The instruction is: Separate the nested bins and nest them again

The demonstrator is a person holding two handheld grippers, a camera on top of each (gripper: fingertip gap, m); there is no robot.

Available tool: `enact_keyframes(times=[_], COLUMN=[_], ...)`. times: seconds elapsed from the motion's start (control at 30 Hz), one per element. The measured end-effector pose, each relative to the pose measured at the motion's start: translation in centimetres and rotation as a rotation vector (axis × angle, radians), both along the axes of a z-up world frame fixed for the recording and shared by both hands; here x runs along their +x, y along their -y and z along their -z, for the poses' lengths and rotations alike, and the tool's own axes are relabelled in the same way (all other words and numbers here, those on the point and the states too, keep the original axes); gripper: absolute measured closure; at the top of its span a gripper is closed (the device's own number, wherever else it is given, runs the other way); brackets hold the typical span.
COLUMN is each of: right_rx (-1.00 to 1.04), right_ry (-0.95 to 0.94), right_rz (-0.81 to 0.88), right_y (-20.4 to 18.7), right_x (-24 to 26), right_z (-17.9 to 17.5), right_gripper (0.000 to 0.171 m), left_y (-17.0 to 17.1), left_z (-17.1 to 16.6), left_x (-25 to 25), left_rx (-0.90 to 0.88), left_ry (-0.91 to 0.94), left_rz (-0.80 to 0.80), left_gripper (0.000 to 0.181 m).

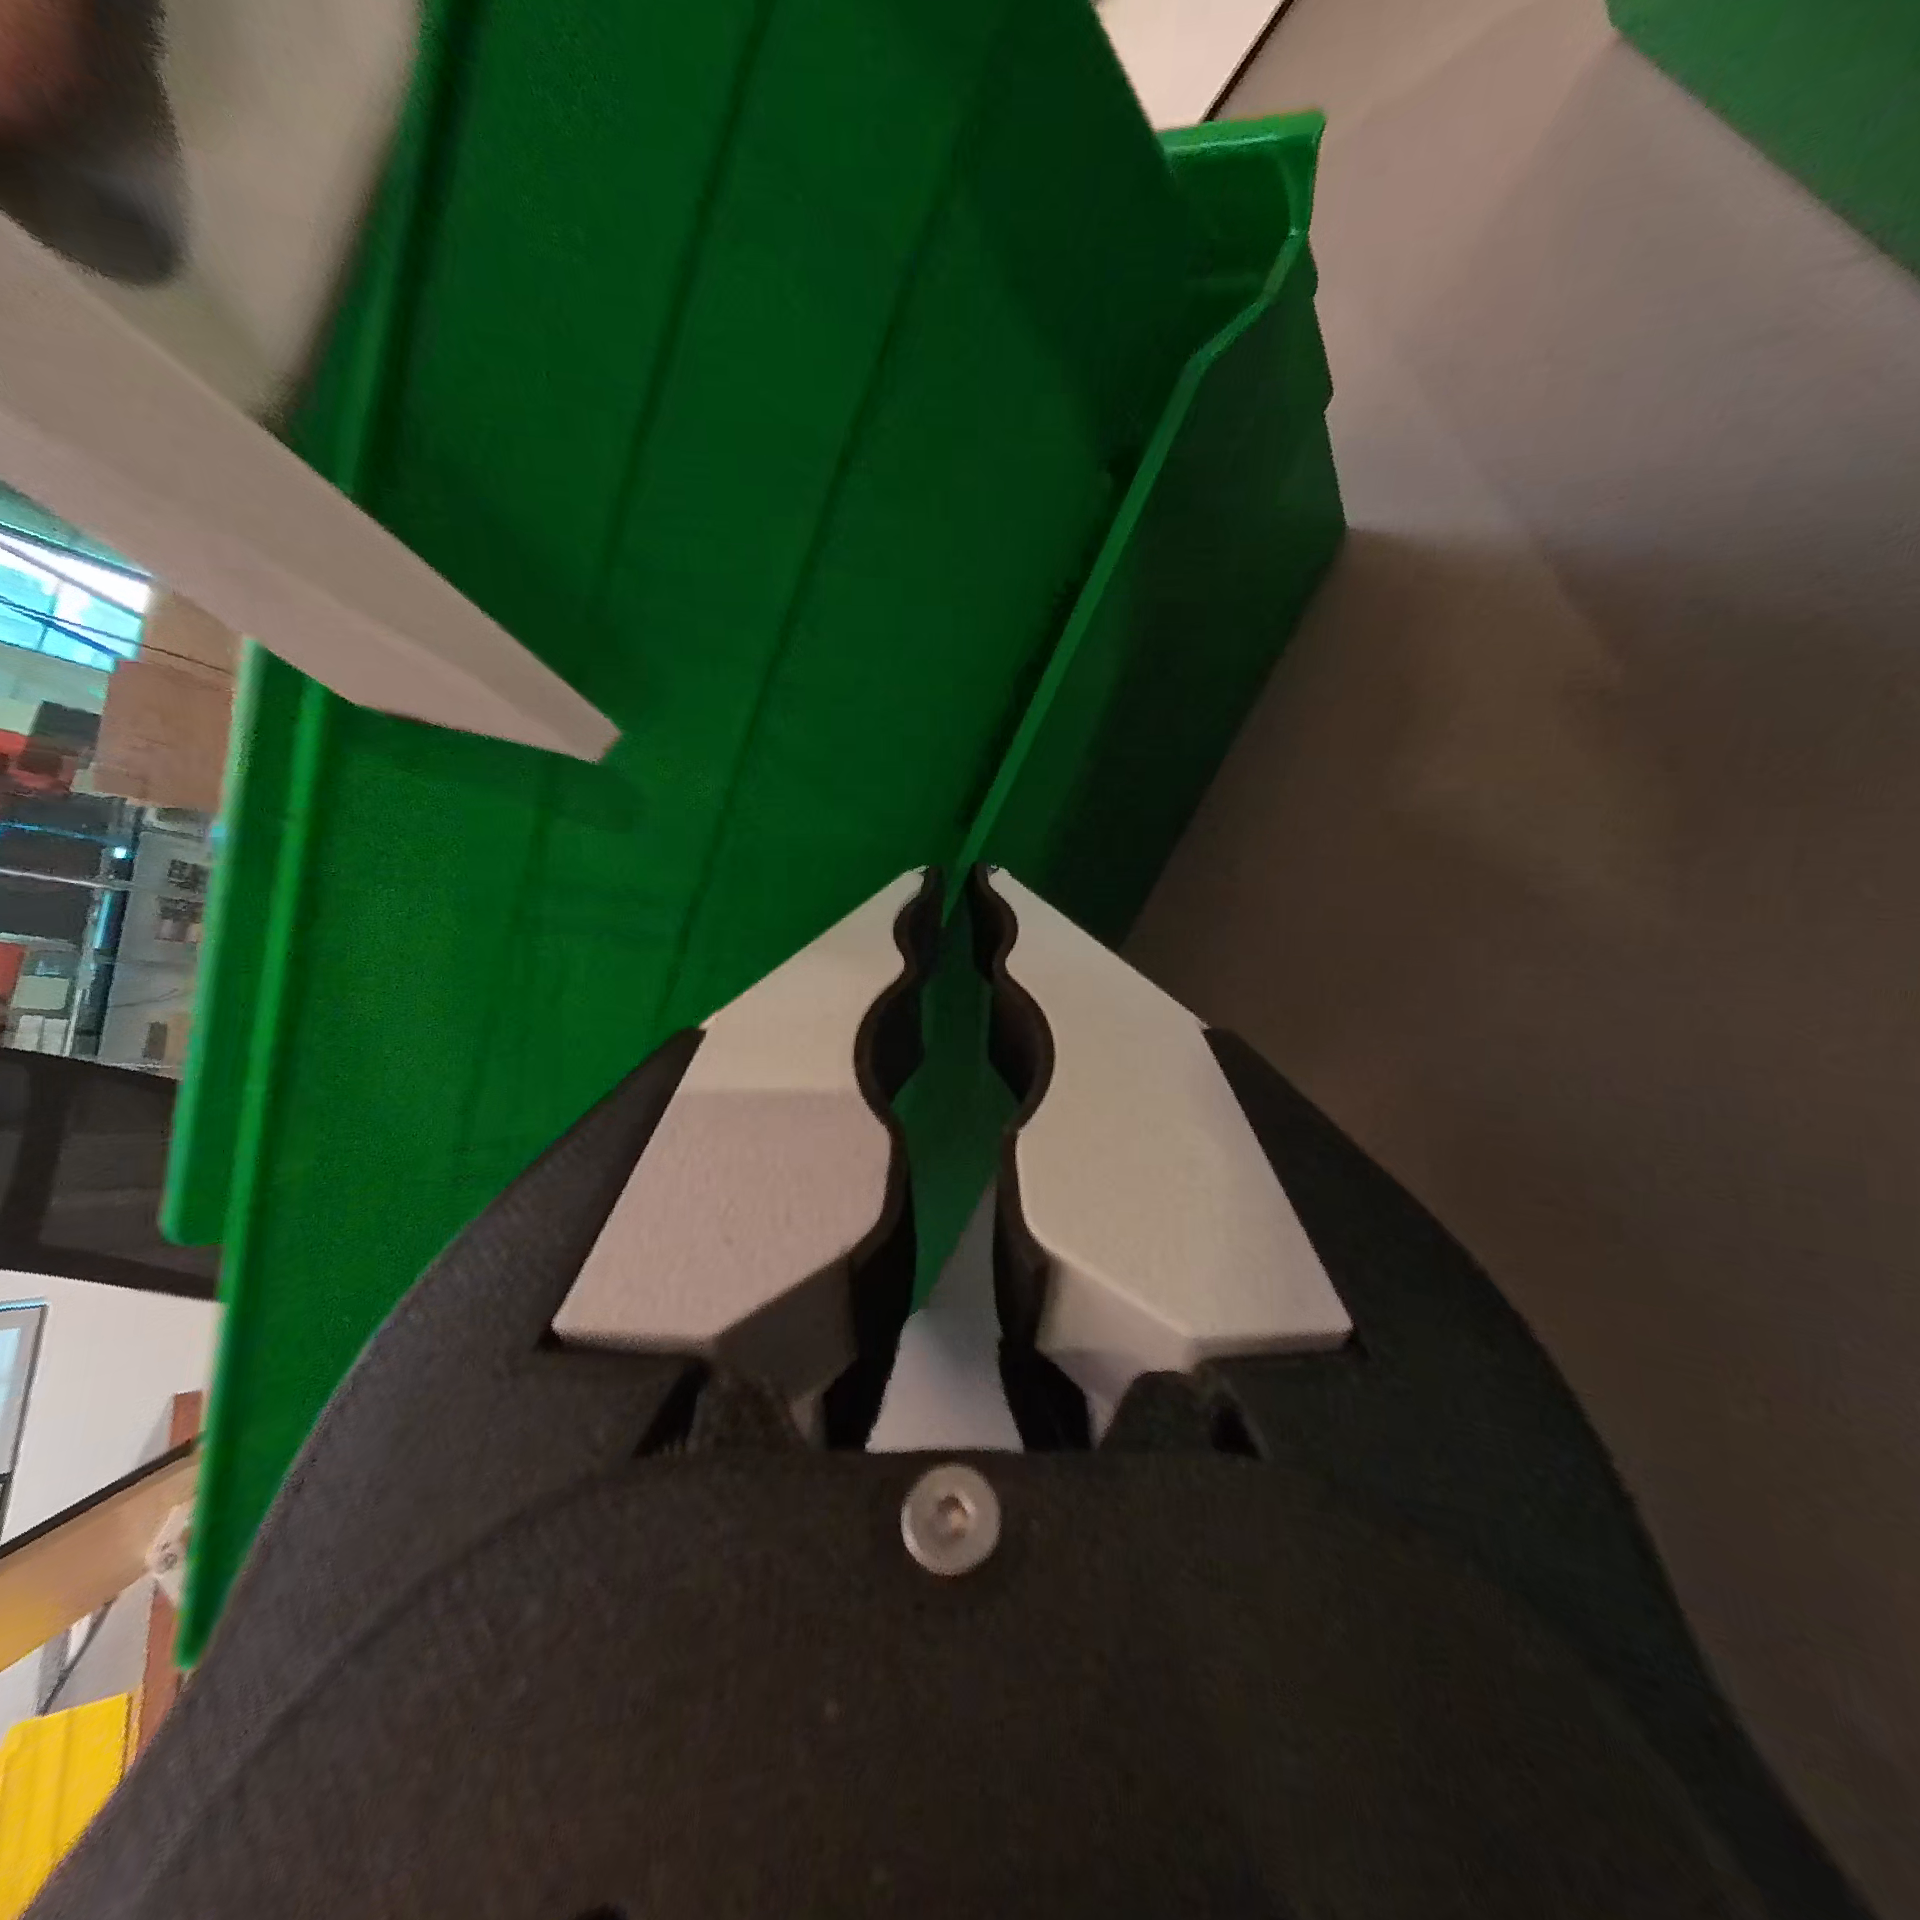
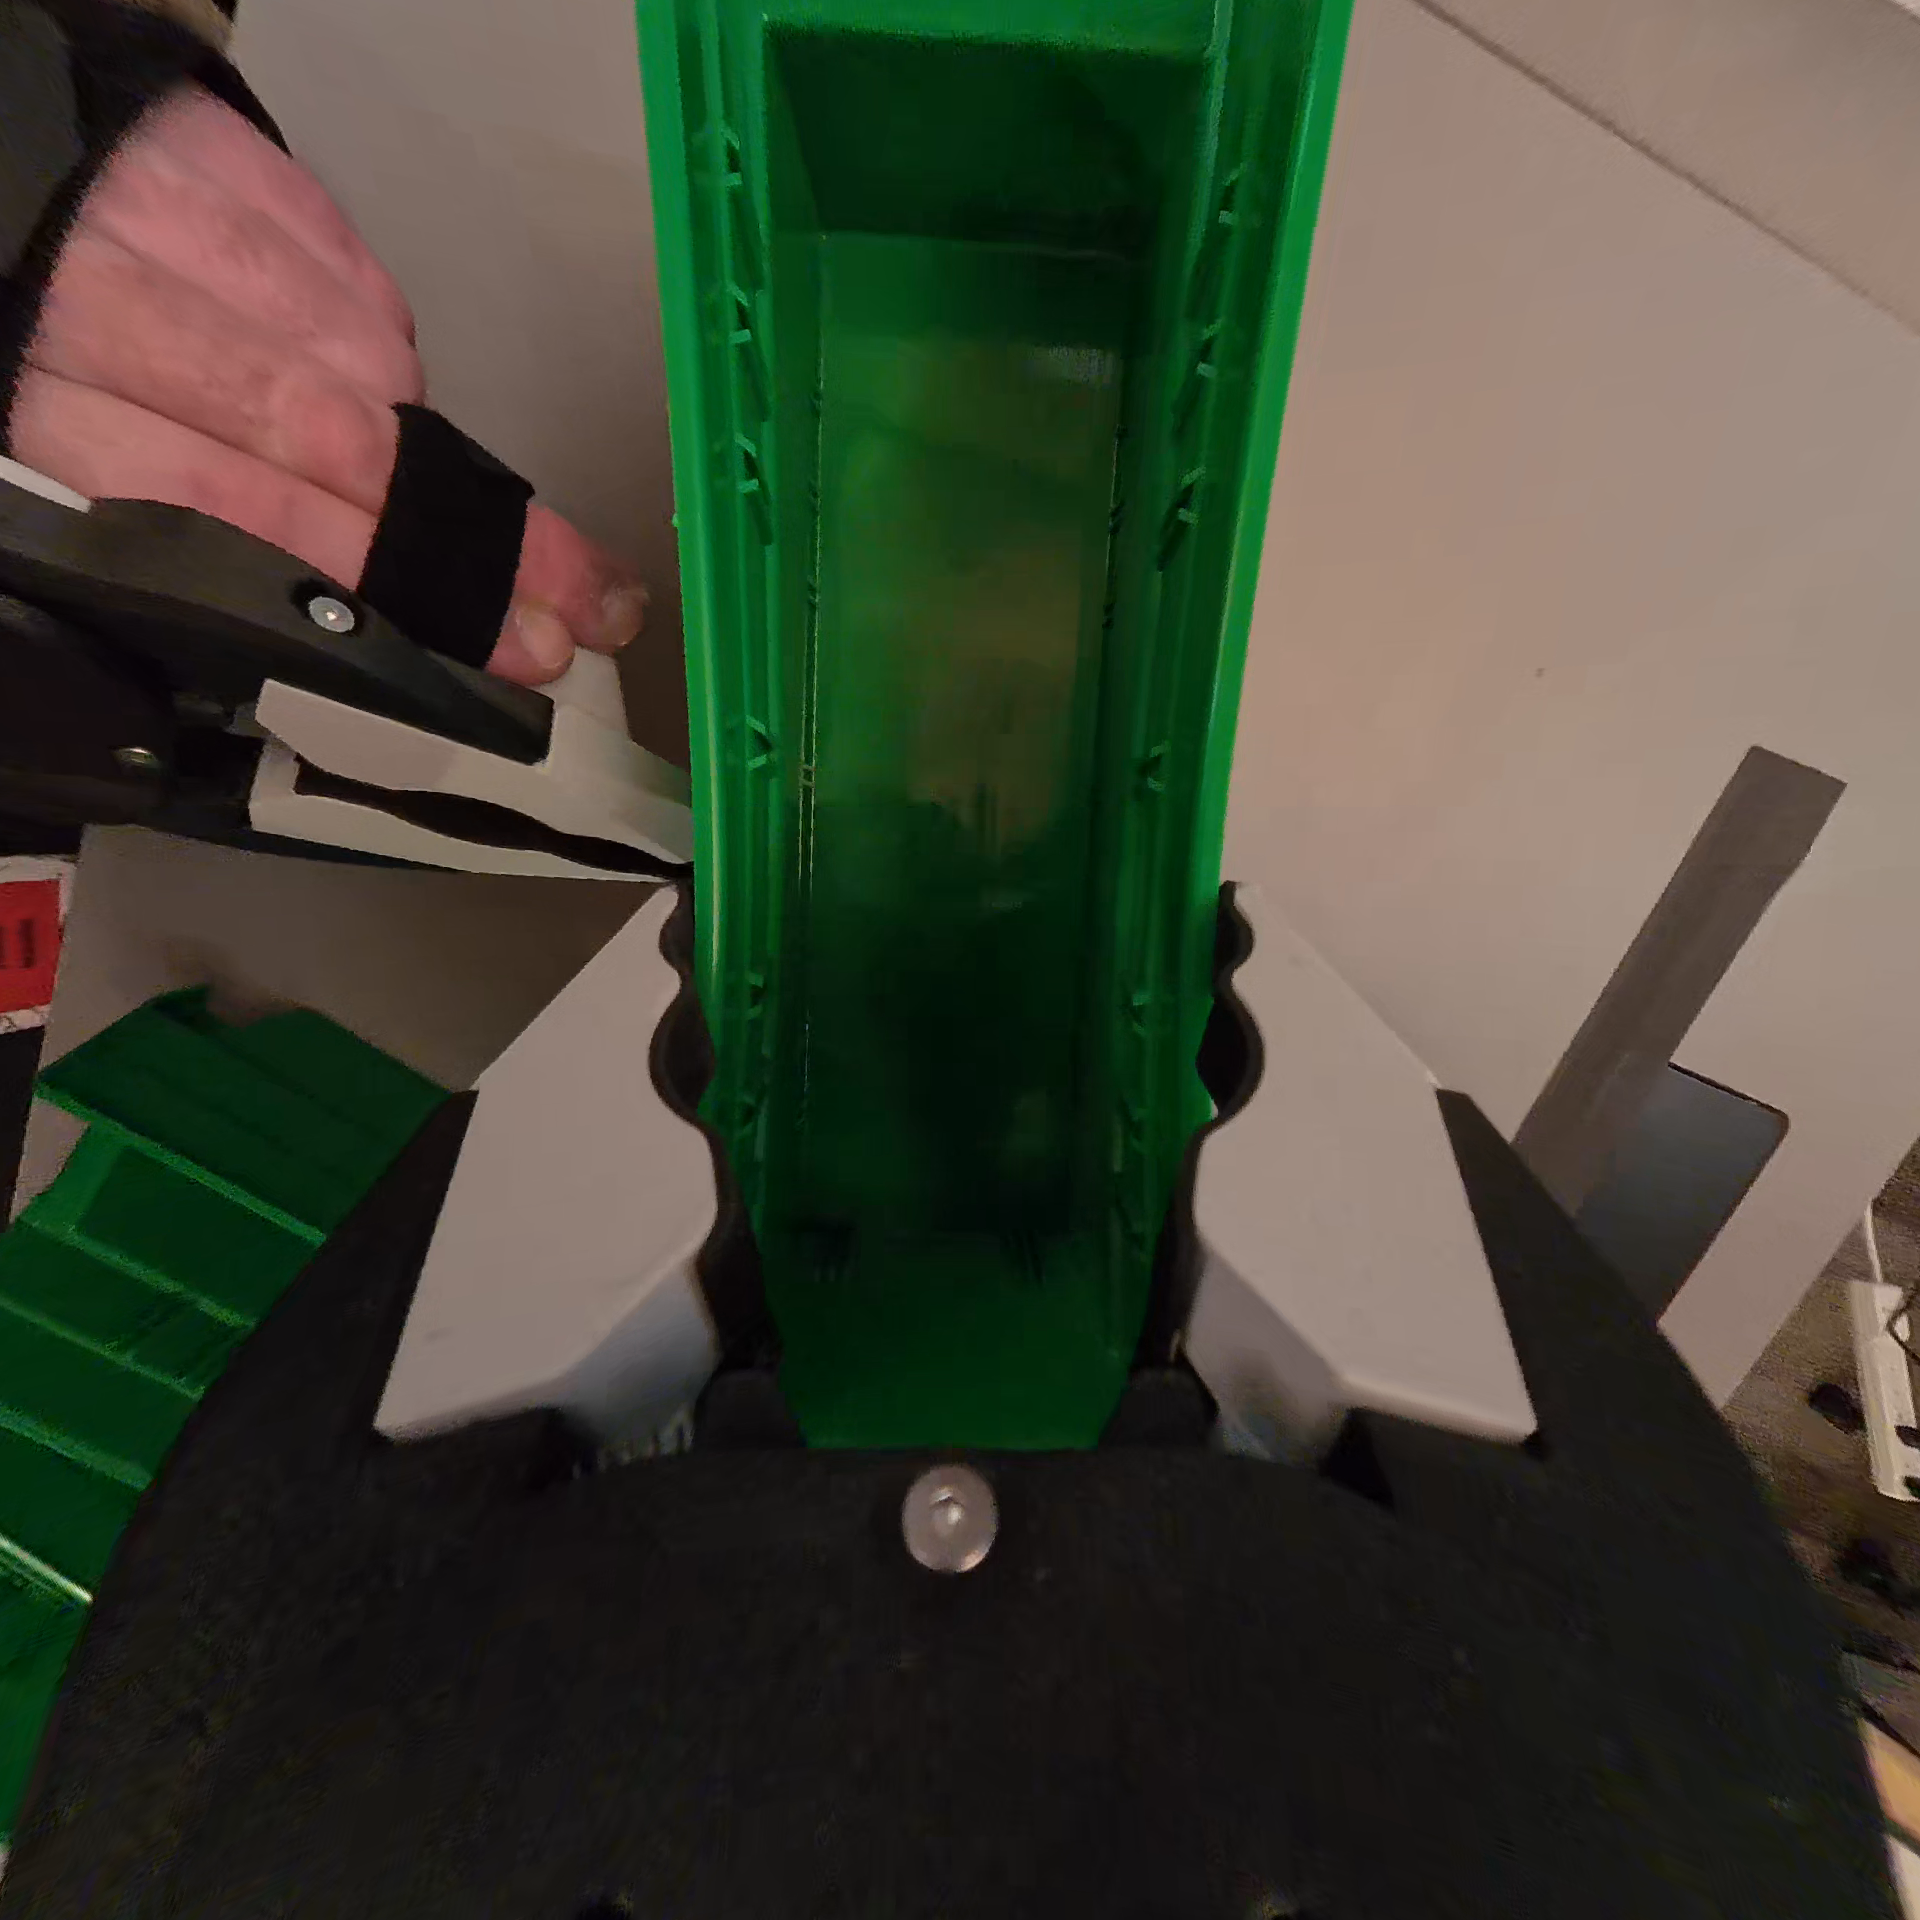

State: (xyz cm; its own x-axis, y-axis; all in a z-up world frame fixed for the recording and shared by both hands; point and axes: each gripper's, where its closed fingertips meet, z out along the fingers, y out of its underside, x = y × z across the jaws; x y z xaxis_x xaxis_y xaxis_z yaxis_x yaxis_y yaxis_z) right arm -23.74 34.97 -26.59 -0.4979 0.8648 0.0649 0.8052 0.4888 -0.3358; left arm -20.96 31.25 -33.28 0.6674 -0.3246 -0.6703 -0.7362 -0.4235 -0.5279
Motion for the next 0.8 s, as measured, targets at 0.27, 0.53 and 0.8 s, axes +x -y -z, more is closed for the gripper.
enact_keyframes(times=[0.27,0.53,0.8], right_rx=[-0.020,-0.019,-0.010], right_ry=[-0.097,-0.139,-0.107], right_rz=[0.020,0.005,-0.057], right_y=[-1.9,-3.5,-3.1], right_x=[2.1,9.0,16.6], right_z=[-4.6,-8.5,-9.4], right_gripper=[0.075,0.076,0.075], left_y=[-0.1,-0.2,0.4], left_z=[-0.1,0.1,-1.5], left_x=[-0.1,-1.0,-6.7], left_rx=[0.009,0.001,-0.066], left_ry=[0.026,0.033,0.053], left_rz=[-0.002,-0.016,-0.008], left_gripper=[0.175,0.155,0.123])
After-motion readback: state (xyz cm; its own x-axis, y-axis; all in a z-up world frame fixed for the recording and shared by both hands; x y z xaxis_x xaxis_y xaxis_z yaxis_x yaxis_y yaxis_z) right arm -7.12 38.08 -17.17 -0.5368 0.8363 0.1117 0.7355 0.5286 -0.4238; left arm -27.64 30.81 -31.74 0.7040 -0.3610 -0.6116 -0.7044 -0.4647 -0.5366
